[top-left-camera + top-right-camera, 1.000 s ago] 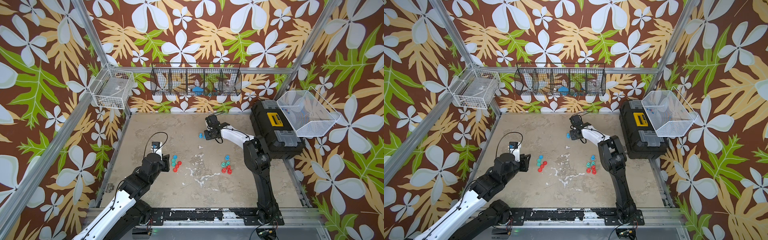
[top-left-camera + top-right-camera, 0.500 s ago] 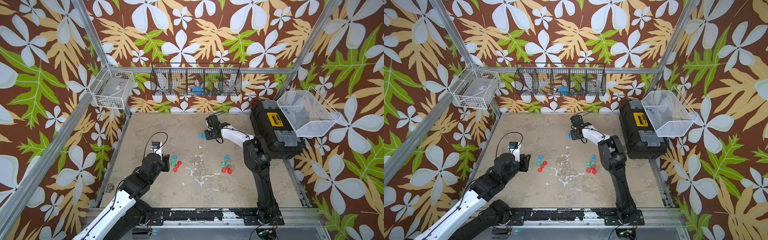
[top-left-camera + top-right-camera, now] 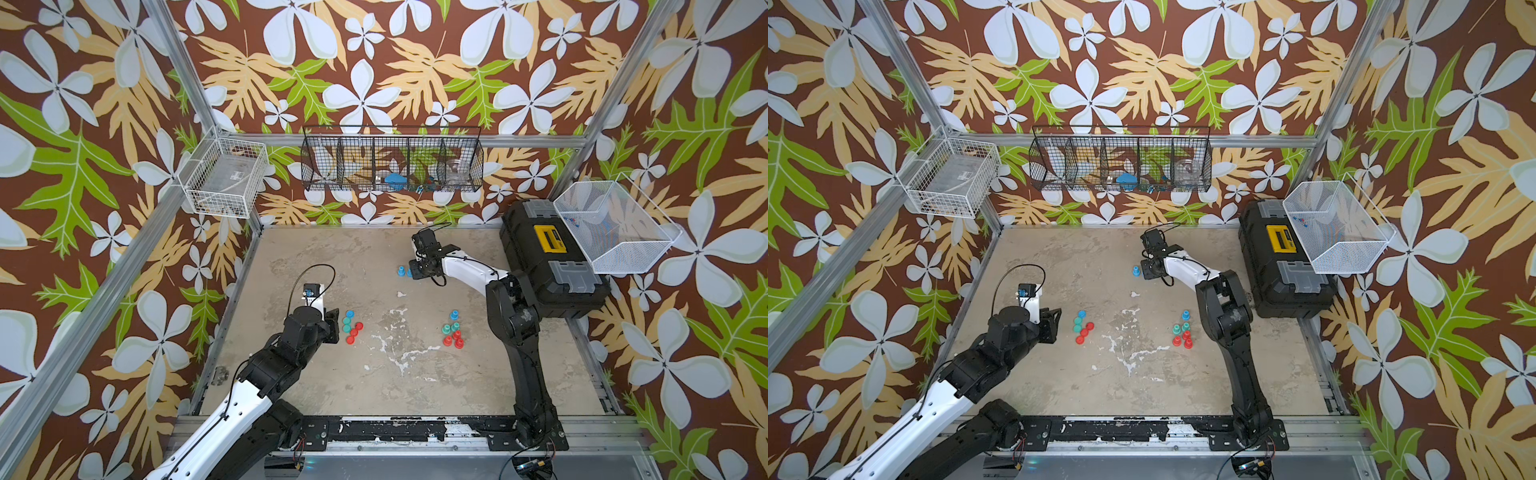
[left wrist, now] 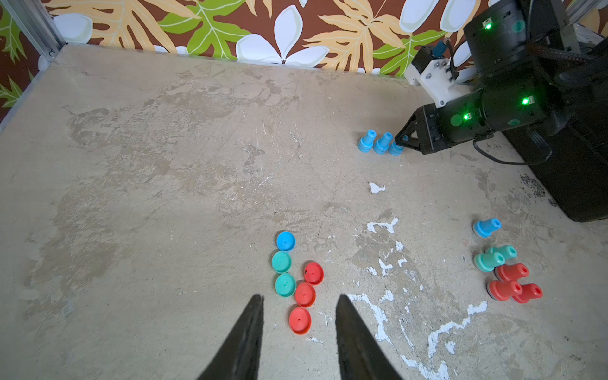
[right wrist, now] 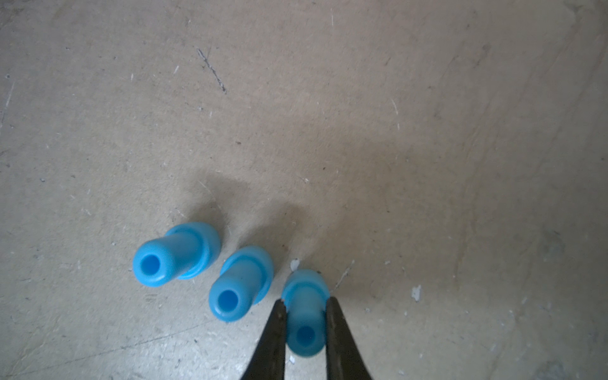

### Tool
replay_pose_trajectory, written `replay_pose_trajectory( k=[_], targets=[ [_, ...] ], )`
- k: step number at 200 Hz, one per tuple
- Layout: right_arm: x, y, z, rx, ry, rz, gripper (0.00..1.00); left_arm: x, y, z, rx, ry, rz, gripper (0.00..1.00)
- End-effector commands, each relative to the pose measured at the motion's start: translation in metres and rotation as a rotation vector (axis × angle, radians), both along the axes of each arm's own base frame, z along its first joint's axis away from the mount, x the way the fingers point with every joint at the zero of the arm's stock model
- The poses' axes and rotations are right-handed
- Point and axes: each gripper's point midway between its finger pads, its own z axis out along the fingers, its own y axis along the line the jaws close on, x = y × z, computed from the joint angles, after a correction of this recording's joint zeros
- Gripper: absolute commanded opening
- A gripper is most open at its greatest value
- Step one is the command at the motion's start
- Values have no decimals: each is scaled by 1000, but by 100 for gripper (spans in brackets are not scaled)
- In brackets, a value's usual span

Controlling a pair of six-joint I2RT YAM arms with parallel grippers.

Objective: Close the stamp cap
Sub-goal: Place the stamp at the center of the board.

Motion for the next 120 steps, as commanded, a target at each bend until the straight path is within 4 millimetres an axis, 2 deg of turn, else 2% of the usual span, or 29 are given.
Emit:
replay_pose_trajectory(
  k=[1, 61, 120],
  targets=[
    [-1, 0, 0, 3, 5, -3, 18, 1, 2, 3, -5, -10, 14, 39],
    [-2, 1, 4, 14, 2, 0, 30, 1, 3, 3, -6, -12, 17, 39],
    [0, 2, 20, 23, -18, 3, 38, 1, 2, 3, -7, -10, 17, 39]
  ],
)
